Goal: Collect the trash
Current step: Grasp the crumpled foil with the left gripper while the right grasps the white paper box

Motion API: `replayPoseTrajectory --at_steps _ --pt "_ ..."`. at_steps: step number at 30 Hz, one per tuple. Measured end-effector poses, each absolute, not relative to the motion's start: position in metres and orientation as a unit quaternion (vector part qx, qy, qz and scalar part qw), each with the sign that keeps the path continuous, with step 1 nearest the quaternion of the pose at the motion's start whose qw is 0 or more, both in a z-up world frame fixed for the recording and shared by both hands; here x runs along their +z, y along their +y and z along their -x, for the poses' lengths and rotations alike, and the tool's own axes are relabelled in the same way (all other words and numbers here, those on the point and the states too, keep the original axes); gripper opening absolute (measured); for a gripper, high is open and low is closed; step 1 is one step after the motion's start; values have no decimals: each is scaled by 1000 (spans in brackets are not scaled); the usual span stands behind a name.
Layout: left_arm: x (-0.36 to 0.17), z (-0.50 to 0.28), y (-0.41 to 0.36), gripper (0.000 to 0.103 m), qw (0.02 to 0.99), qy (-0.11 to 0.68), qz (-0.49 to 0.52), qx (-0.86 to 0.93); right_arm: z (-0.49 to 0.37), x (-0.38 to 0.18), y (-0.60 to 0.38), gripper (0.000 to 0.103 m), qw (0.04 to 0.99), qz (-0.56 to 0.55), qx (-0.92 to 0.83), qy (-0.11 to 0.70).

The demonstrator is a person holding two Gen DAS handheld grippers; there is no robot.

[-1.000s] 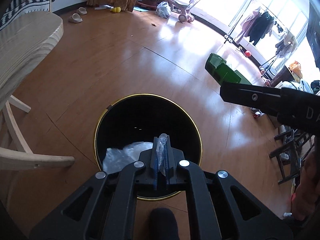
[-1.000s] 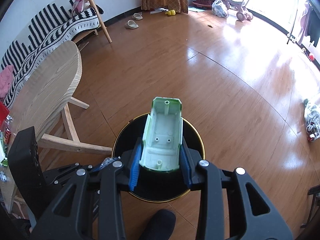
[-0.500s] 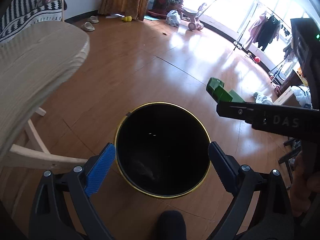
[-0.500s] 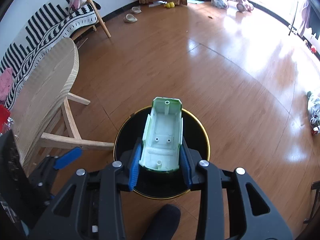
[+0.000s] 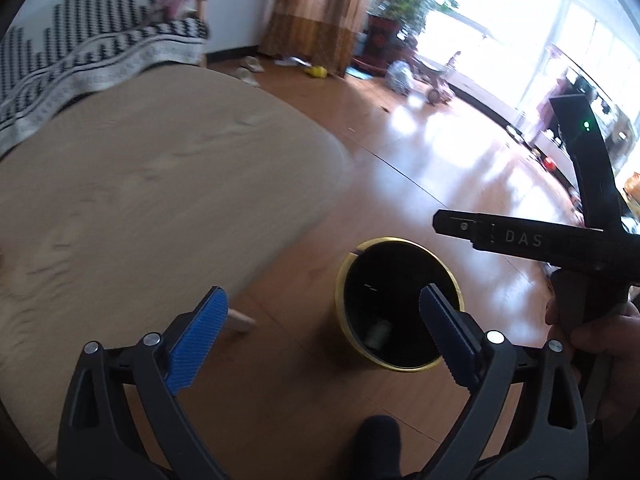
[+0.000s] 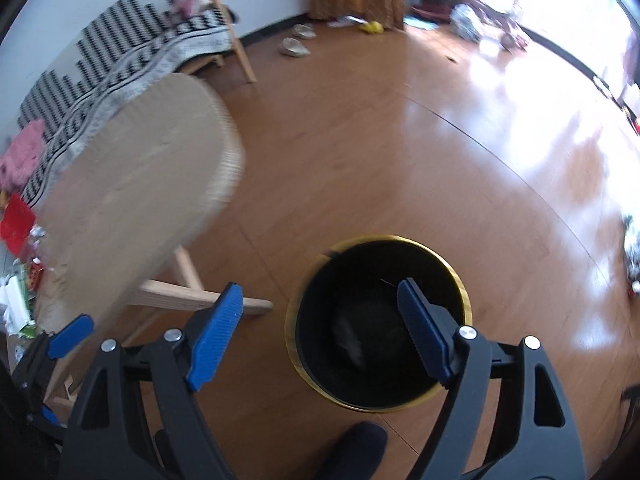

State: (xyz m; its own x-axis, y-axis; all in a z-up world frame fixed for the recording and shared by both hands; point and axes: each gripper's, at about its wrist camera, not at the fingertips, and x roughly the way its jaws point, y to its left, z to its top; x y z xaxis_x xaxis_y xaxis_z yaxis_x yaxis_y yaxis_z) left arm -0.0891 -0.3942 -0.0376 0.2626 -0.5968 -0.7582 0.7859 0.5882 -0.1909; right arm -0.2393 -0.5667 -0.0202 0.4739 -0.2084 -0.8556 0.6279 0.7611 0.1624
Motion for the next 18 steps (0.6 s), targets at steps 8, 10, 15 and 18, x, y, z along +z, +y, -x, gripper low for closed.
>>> replayPoseTrajectory --at_steps 8,10,15,18 --pt "-2 10 -230 95 862 415 -61 -284 122 22 -428 84 876 -175 -114 435" --pt "-2 -3 -191 95 875 416 -50 -243 95 25 -388 84 881 -166 -71 437" --pt "-15 -26 -73 95 893 429 0 -134 52 22 -295 84 888 -131 11 441" --pt "-26 -35 -25 95 891 445 15 -86 32 13 -254 84 886 -111 40 448"
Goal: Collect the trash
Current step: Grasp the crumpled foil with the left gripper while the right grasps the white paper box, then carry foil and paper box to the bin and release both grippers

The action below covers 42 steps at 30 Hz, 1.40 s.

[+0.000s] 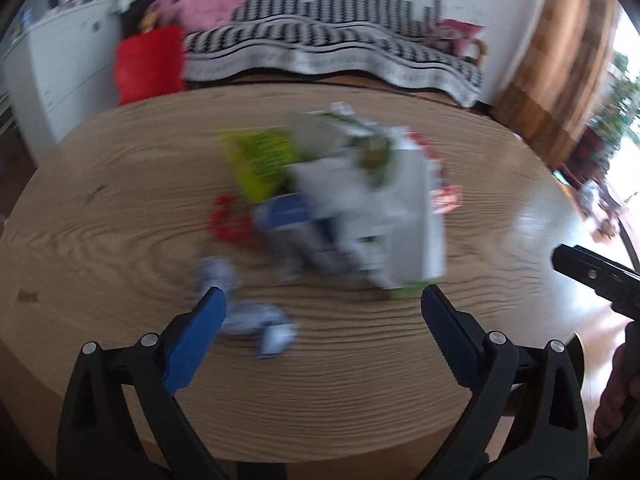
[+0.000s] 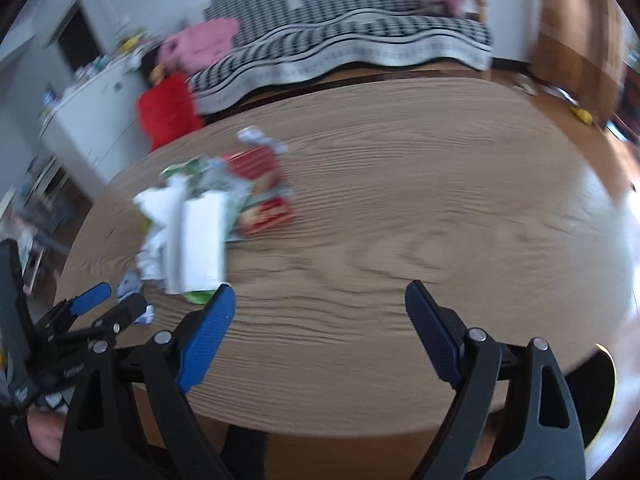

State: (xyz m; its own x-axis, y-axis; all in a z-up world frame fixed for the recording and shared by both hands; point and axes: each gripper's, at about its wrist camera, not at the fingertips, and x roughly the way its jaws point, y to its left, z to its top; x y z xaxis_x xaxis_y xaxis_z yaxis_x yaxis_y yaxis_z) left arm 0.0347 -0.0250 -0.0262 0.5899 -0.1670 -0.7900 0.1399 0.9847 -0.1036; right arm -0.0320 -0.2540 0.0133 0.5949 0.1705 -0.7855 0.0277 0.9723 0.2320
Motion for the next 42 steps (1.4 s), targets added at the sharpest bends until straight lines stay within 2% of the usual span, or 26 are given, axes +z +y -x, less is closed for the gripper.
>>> replayPoseTrajectory --at_steps 5,15,16,17,18,19,20,27,29,30,31,32,42 --pt "-45 -51 28 95 884 463 54 -45 4 1 -208 84 882 -101 76 455" --pt "-71 -72 37 95 874 480 62 -39 -20 -7 -183 84 878 -106 97 457" --pt "-72 -73 35 92 875 479 60 -43 -21 -7 -182 84 877 -105 98 458" --pt "-73 -73 32 75 875 477 59 -51 -22 -8 -181 84 877 -105 99 459" --pt "-72 -72 33 62 877 471 66 -65 -23 -10 -180 84 877 -105 99 459" --pt "-70 -71 31 44 879 467 67 -72 -25 -11 -180 84 875 -107 99 461" --pt "-66 -69 26 38 882 463 52 -63 -27 -13 -180 84 874 -110 101 463" --pt "-57 -70 25 34 884 463 45 -48 -42 -31 -175 83 863 -123 106 478" --pt "-55 -69 25 34 883 465 49 -48 -49 -37 -174 79 858 -132 113 483" --pt "-54 -68 24 34 882 466 52 -49 -51 -39 -175 70 856 -137 117 485" --pt "-53 -63 25 34 882 466 54 -51 -53 -41 -175 51 853 -144 123 487" --pt "-51 -63 24 34 882 465 55 -52 -53 -42 -176 37 847 -158 136 489" --pt "-18 -48 -18 34 896 434 38 -89 -7 18 -213 35 881 -148 127 431"
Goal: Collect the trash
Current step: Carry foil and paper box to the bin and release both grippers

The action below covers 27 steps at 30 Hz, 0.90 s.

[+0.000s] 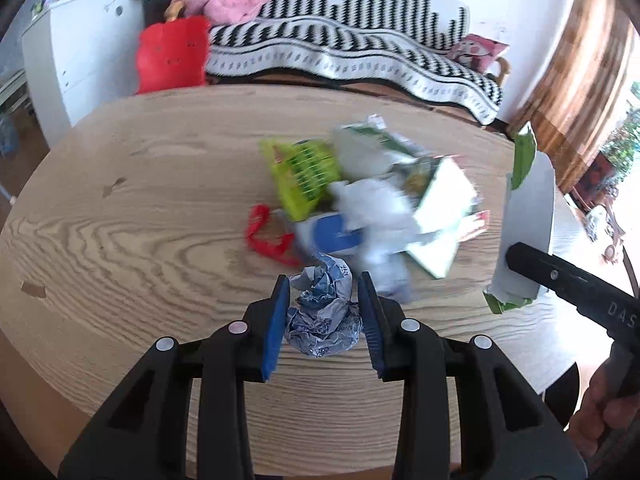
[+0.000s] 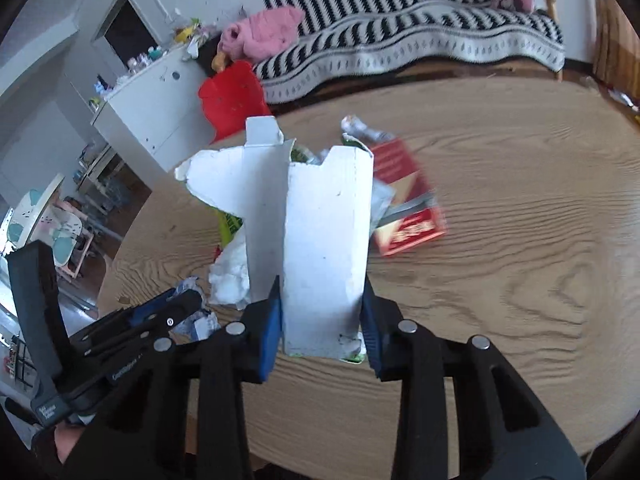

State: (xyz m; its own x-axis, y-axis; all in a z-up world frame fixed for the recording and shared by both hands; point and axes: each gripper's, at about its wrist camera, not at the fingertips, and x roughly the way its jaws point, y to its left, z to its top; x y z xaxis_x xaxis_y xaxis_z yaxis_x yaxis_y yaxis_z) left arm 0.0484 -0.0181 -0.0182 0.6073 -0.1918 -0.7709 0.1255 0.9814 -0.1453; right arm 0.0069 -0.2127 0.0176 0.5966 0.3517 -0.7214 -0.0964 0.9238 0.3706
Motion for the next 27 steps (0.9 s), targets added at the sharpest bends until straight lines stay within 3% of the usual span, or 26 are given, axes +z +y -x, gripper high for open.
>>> replayPoseTrajectory --at_steps 13,27 --pt "7 9 -202 34 884 404 -18 -235 115 20 -417 35 887 -171 -68 422" --pt "-29 105 -398 34 818 409 -76 -396 292 -28 -597 36 827 -228 -271 437"
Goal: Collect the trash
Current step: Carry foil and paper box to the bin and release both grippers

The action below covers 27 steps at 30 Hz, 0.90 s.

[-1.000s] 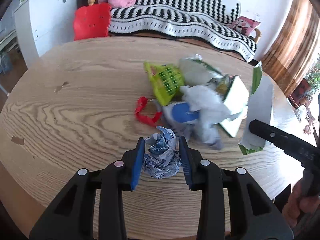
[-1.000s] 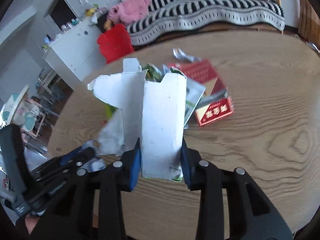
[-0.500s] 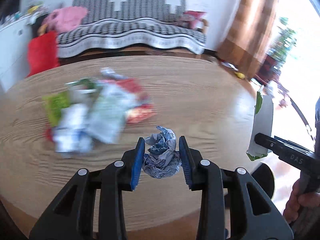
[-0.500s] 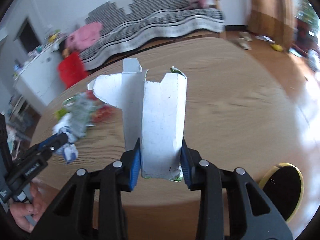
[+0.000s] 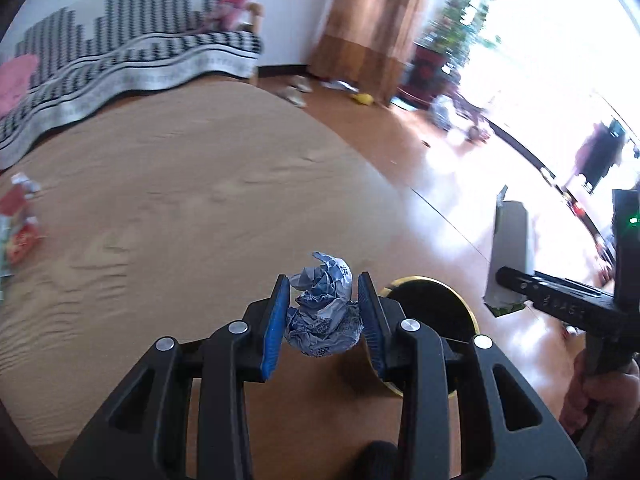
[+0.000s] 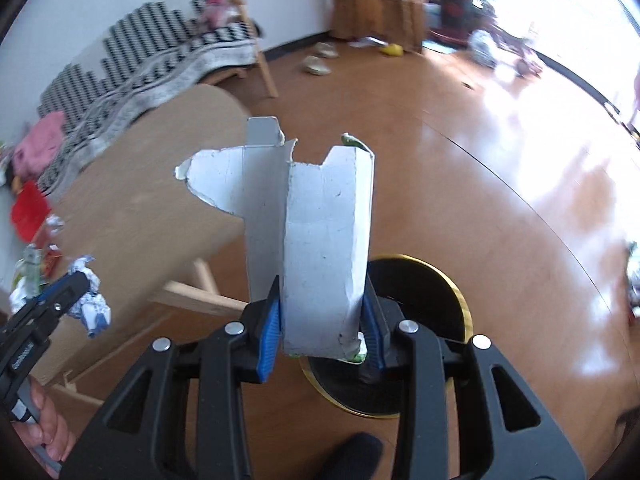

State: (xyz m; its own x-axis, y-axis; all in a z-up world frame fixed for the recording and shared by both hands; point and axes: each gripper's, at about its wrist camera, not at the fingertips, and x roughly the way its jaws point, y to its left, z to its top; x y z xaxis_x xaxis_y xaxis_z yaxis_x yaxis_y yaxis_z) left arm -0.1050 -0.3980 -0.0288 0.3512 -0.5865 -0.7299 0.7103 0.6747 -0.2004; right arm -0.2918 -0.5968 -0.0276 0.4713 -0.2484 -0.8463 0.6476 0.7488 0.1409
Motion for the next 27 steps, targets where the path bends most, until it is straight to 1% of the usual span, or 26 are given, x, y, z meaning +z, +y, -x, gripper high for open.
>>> replayPoseTrajectory --at_steps 7,10,21,22,23,24,25,27 --pt "-54 133 -448 34 789 420 -101 -437 329 -78 -632 36 771 -239 -303 506" --pt "-63 139 -459 34 782 426 -110 -442 333 -91 -635 36 759 -252 -299 521" --pt "-72 154 -475 34 775 433 -115 -446 314 -87 -633 38 761 -258 -288 521" --pt "-73 155 -476 34 774 433 -117 -448 314 -87 -634 41 762 -261 -288 518" --pt "-74 156 -476 34 773 433 -118 -448 314 -86 -634 47 762 -264 -289 516" --pt "-75 157 -478 34 773 433 -119 -449 315 -85 -635 65 763 -267 -290 512" --pt "-76 158 -479 35 771 434 -120 -450 316 -82 -636 72 766 -267 -293 505" --pt "-79 156 -481 35 768 436 -123 -452 318 -78 -637 72 769 -269 -296 500"
